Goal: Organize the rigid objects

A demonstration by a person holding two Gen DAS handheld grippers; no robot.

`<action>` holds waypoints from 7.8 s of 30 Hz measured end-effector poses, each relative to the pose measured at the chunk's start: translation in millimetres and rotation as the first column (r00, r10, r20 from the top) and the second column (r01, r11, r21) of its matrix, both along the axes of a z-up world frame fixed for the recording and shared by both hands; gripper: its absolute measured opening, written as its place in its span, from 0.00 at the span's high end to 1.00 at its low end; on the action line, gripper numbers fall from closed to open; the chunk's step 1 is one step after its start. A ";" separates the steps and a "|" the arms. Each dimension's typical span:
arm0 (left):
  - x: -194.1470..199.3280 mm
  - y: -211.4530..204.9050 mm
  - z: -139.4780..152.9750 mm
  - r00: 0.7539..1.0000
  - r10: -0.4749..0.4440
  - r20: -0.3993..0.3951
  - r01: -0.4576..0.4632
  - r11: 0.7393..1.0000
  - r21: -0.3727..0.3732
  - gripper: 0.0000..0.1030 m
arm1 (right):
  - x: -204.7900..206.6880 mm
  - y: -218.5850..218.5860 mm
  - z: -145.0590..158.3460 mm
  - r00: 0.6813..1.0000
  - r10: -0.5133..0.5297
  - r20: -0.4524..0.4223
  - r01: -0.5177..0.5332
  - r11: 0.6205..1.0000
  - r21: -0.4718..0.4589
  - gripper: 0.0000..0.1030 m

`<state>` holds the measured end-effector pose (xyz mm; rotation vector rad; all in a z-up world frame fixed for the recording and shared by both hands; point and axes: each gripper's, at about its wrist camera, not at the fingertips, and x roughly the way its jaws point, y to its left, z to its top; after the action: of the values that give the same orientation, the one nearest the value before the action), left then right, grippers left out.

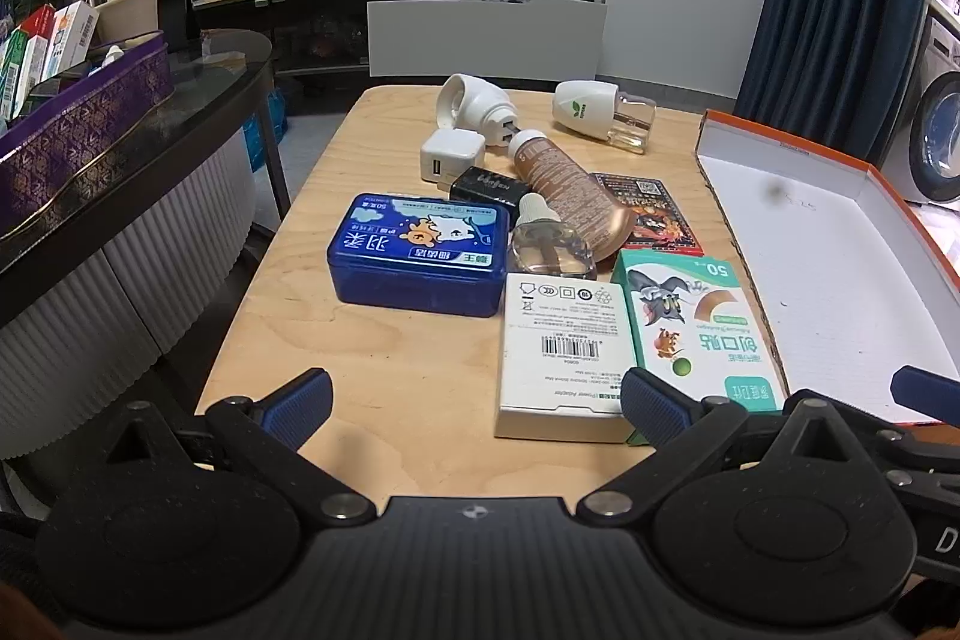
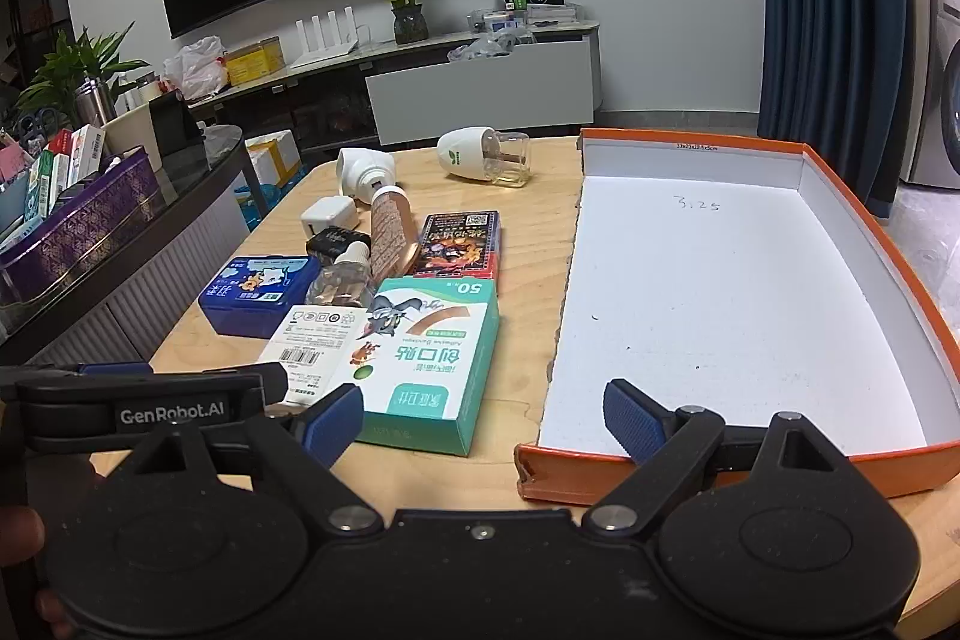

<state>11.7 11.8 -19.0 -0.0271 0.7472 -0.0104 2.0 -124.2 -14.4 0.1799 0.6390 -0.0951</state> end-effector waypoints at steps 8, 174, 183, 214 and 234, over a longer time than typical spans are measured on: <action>2.8 -0.3 -2.1 1.000 -0.001 -0.006 0.001 1.000 -0.001 0.00 | 1.2 1.2 -0.7 1.000 0.007 -0.002 -0.007 1.000 -0.007 0.01; 99.3 -158.1 86.7 0.932 -0.352 0.083 0.360 0.927 -0.104 0.42 | 56.3 -199.7 93.7 0.979 -0.201 0.027 0.201 0.980 -0.001 0.18; 113.4 -176.2 92.4 0.905 -0.414 0.097 0.419 0.908 -0.034 0.42 | 66.7 -204.4 83.1 0.977 -0.213 0.020 0.213 0.977 -0.001 0.18; 124.1 -171.4 89.3 0.935 -0.333 0.118 0.342 0.937 -0.065 0.42 | 97.5 -203.9 80.1 0.986 -0.166 0.006 0.166 0.984 -0.067 0.18; 117.5 -157.5 87.7 0.942 -0.311 0.124 0.324 0.941 -0.095 0.42 | 103.3 -189.9 82.7 0.987 -0.161 -0.004 0.160 0.983 -0.090 0.18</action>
<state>129.2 -145.7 68.7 -0.0147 0.6357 -0.3617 105.3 -314.1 68.3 0.1441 0.6296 -0.2803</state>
